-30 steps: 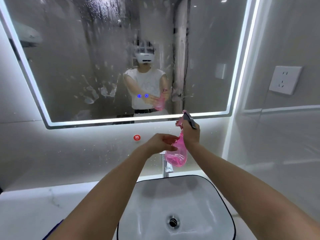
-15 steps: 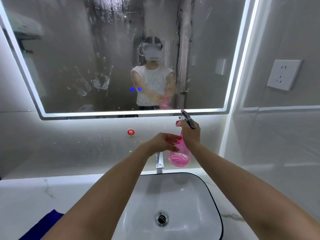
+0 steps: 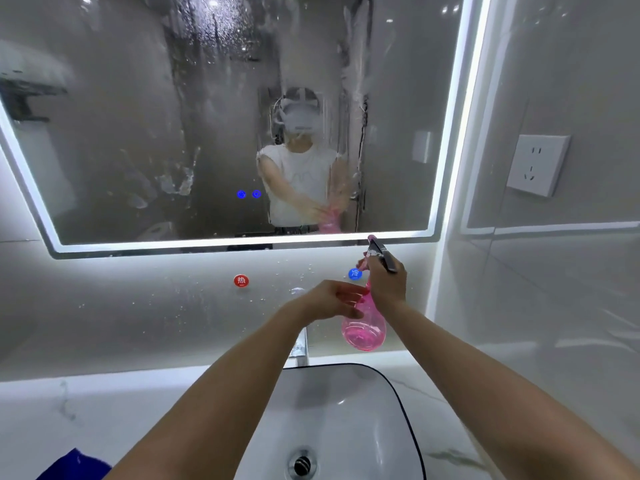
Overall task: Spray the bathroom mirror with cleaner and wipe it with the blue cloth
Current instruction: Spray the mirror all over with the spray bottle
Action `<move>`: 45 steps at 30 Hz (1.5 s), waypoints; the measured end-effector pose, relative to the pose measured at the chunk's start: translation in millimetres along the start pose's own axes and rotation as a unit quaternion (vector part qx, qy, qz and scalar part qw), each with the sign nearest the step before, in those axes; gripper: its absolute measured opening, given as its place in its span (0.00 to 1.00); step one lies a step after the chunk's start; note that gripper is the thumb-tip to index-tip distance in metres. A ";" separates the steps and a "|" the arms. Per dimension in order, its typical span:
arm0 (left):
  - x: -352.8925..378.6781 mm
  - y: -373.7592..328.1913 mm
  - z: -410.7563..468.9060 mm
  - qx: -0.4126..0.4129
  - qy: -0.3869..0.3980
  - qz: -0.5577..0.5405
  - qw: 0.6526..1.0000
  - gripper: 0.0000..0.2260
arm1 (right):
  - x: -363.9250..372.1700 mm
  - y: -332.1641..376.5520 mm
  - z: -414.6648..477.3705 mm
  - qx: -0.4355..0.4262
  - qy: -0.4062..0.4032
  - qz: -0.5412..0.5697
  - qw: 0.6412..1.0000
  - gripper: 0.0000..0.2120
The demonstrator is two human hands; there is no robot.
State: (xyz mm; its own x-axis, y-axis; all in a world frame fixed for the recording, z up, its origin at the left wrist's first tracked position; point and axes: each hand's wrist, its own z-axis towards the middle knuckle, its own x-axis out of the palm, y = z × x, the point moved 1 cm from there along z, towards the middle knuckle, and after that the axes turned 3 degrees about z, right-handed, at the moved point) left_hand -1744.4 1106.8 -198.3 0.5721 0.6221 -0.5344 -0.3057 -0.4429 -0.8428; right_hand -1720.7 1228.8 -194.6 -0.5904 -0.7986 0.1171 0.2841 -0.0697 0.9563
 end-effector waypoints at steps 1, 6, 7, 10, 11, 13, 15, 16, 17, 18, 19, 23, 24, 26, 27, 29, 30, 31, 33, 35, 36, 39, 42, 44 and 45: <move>3.2 -2.6 2.3 0.003 0.001 0.000 1.000 0.25 | -4.1 0.0 2.2 -0.004 -0.008 -0.002 1.000 0.10; 21.8 -11.3 14.4 0.010 0.013 0.006 1.000 0.25 | -26.4 -5.6 9.4 0.005 -0.022 -0.007 1.000 0.11; 25.4 -12.0 16.9 0.009 0.015 0.006 1.000 0.25 | -30.9 -6.3 10.0 0.006 -0.021 -0.007 1.000 0.11; 37.8 -18.8 24.6 0.010 0.024 0.009 1.000 0.25 | -47.0 -4.8 12.4 -0.004 -0.037 0.003 0.999 0.10; 42.1 -22.7 27.1 0.013 0.027 0.008 1.000 0.25 | -52.5 -3.3 13.8 -0.010 -0.048 0.004 0.999 0.10; 49.1 -31.7 31.6 0.019 0.032 0.001 0.999 0.25 | -62.5 1.8 17.3 -0.023 -0.064 0.005 0.998 0.11; 54.3 -40.8 37.4 0.023 0.035 -0.003 0.999 0.25 | -71.3 8.3 22.9 -0.030 -0.067 0.006 0.997 0.11; 56.3 -45.0 40.3 0.027 0.034 -0.003 0.999 0.25 | -75.5 11.3 26.4 -0.031 -0.066 0.006 0.997 0.12; 57.5 -48.3 43.5 0.030 0.029 -0.003 0.999 0.25 | -78.6 13.6 30.2 -0.033 -0.064 0.006 0.997 0.12; 58.1 -51.3 46.5 0.033 0.025 -0.003 0.999 0.25 | -81.4 16.2 33.5 -0.035 -0.060 0.005 0.998 0.13; 59.1 -55.3 49.4 0.035 0.020 -0.004 0.999 0.25 | -84.4 19.3 36.4 -0.038 -0.056 0.003 0.998 0.13; 55.9 -79.4 57.8 0.050 0.007 0.002 0.999 0.26 | -91.3 40.9 49.5 -0.063 -0.045 0.007 0.997 0.15; 53.5 -87.2 59.4 0.056 0.006 0.001 0.998 0.26 | -92.0 47.9 54.3 -0.072 -0.052 0.008 0.996 0.15; 48.5 -101.8 63.1 0.069 0.005 -0.011 0.998 0.26 | -93.0 60.7 65.4 -0.087 -0.072 0.016 0.993 0.16; 46.1 -107.2 65.0 0.074 0.002 -0.018 0.997 0.26 | -92.9 66.1 69.6 -0.089 -0.079 0.017 0.993 0.16; 43.3 -113.7 70.6 0.082 -0.007 -0.024 0.996 0.26 | -94.8 75.4 75.8 -0.090 -0.082 0.015 0.992 0.16; 42.4 -114.8 73.7 0.083 -0.011 -0.025 0.996 0.26 | -95.7 78.4 78.0 -0.091 -0.077 0.013 0.993 0.16; 42.1 -115.9 75.9 0.082 -0.014 -0.026 0.996 0.26 | -96.5 80.4 80.1 -0.092 -0.070 0.009 0.993 0.16; 41.6 -117.0 79.5 0.083 -0.017 -0.027 0.996 0.26 | -97.5 81.8 83.9 -0.096 -0.063 0.001 0.993 0.18; 41.2 -120.6 80.8 0.084 -0.015 -0.023 0.996 0.26 | -98.4 81.6 87.7 -0.105 -0.068 0.006 0.992 0.18; 41.0 -123.0 80.5 0.086 -0.011 -0.019 0.996 0.26 | -98.8 81.4 89.6 -0.105 -0.073 0.014 0.992 0.17; 39.9 -128.6 80.5 0.090 -0.001 -0.008 0.996 0.26 | -99.4 81.0 93.5 -0.094 -0.081 0.013 0.992 0.15; 39.6 -127.4 80.8 0.088 0.000 -0.007 0.996 0.26 | -99.6 77.7 95.0 -0.089 -0.070 -0.002 0.994 0.16; 42.0 -122.2 82.2 0.082 -0.002 -0.009 0.997 0.26 | -100.3 72.9 95.3 -0.079 -0.056 -0.010 0.995 0.17; 44.5 -118.8 82.9 0.078 -0.001 -0.014 0.997 0.26 | -101.1 69.4 95.2 -0.075 -0.054 -0.014 0.996 0.16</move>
State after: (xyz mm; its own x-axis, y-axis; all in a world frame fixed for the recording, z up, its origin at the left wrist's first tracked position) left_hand -1745.7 1240.6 -127.2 0.5802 0.6345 -0.5107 -0.4047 -0.3195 -0.8568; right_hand -1713.2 1361.6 -114.5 -0.6750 -0.7267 0.1276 0.3712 -0.1850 0.9099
